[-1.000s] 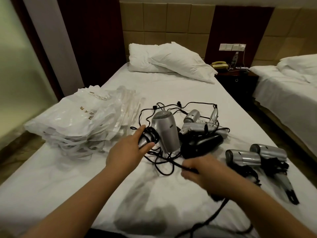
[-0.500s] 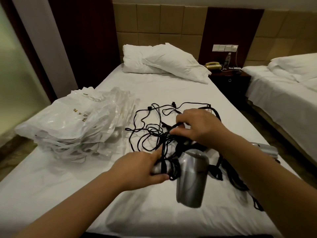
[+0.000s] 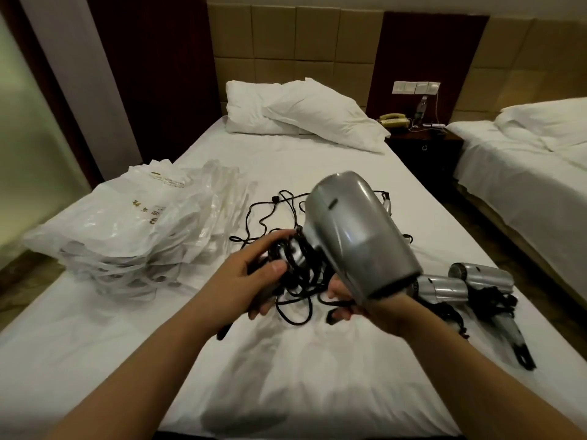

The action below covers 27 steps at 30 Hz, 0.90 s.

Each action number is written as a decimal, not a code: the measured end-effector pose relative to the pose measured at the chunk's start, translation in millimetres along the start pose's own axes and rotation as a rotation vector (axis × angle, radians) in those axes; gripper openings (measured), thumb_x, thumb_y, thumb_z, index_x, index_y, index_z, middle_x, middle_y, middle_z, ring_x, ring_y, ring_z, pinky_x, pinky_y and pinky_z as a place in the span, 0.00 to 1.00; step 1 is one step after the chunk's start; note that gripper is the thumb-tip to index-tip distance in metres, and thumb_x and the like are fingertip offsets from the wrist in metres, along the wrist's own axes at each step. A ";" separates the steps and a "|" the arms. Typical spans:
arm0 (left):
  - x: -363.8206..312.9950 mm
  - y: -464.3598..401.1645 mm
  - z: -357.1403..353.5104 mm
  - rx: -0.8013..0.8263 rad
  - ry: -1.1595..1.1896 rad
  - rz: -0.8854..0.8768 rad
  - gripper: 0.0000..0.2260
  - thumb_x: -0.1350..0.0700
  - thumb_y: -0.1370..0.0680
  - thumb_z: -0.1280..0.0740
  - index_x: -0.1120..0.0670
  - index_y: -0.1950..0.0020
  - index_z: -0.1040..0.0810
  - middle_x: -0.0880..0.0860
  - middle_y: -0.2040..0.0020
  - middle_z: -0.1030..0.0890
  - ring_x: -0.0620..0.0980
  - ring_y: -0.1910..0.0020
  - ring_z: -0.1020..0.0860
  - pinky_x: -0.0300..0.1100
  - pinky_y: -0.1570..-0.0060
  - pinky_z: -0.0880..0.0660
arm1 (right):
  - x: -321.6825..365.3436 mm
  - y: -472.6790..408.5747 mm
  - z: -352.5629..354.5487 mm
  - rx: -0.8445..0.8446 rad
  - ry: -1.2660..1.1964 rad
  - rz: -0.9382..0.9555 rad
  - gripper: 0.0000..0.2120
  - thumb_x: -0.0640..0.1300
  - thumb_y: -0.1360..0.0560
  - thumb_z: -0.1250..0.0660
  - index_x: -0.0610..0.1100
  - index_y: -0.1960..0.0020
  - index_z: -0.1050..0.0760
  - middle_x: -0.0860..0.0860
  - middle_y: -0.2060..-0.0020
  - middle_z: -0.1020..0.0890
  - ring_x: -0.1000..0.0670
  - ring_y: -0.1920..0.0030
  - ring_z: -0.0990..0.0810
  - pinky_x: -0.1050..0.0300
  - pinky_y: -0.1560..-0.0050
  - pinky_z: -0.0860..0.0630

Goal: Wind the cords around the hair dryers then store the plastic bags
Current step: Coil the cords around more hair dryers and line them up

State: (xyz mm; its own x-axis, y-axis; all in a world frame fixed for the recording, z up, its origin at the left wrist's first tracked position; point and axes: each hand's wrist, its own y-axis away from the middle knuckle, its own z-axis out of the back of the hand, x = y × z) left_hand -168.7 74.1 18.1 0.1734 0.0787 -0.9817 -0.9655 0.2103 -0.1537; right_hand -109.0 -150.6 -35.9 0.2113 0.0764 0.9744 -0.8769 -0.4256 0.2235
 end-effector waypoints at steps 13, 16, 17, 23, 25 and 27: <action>0.2 -14.4 -1.6 -0.245 0.123 0.041 0.19 0.45 0.31 0.36 0.50 0.42 0.24 0.55 0.66 0.21 0.50 0.78 0.31 0.36 0.79 0.36 | 6.7 19.3 -37.2 -0.121 -0.181 0.093 0.15 0.45 0.18 0.50 0.40 0.58 0.30 0.51 0.79 0.39 0.54 0.79 0.42 0.60 0.74 0.40; -3.0 -21.1 1.7 -0.366 0.004 0.040 0.10 0.48 0.25 0.36 0.48 0.46 0.23 0.55 0.66 0.19 0.50 0.77 0.30 0.38 0.78 0.35 | -1.2 22.8 -44.1 -0.190 0.257 0.088 0.14 0.41 0.18 0.50 0.42 0.59 0.30 0.51 0.74 0.36 0.56 0.76 0.40 0.63 0.74 0.41; -1.8 -23.4 3.1 -0.405 -0.066 0.046 0.08 0.49 0.23 0.36 0.49 0.45 0.24 0.56 0.65 0.19 0.50 0.77 0.29 0.38 0.78 0.34 | -2.0 23.8 -47.6 -0.172 0.422 0.103 0.13 0.40 0.18 0.49 0.44 0.59 0.30 0.52 0.73 0.34 0.57 0.75 0.36 0.62 0.71 0.37; 15.9 -24.8 18.8 -0.478 -0.639 0.094 0.19 0.42 0.28 0.32 0.45 0.39 0.27 0.52 0.52 0.18 0.52 0.61 0.20 0.45 0.62 0.26 | 21.2 39.6 -60.6 0.055 1.089 0.106 0.14 0.48 0.18 0.47 0.39 0.49 0.28 0.42 0.49 0.21 0.43 0.47 0.25 0.54 0.55 0.35; 19.0 -19.5 23.5 -0.445 -0.901 0.116 0.24 0.40 0.28 0.32 0.45 0.34 0.30 0.52 0.47 0.19 0.56 0.50 0.21 0.43 0.59 0.31 | 41.9 49.6 -57.8 0.069 1.202 0.142 0.13 0.50 0.19 0.45 0.42 0.52 0.28 0.43 0.49 0.21 0.43 0.47 0.25 0.55 0.57 0.37; 21.7 -14.9 28.0 -0.374 -1.104 0.125 0.27 0.37 0.27 0.35 0.43 0.30 0.34 0.52 0.44 0.20 0.55 0.47 0.22 0.43 0.60 0.32 | 63.5 60.2 -53.5 0.064 1.304 0.162 0.10 0.51 0.20 0.43 0.46 0.53 0.27 0.46 0.52 0.21 0.46 0.50 0.25 0.56 0.57 0.35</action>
State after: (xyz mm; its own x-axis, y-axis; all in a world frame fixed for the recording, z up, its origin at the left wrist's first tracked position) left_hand -145.1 99.9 2.2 -0.0292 0.9201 -0.3905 -0.9529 -0.1437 -0.2673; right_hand -171.5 -123.2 40.7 -0.4948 0.8141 0.3039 -0.8231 -0.5512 0.1364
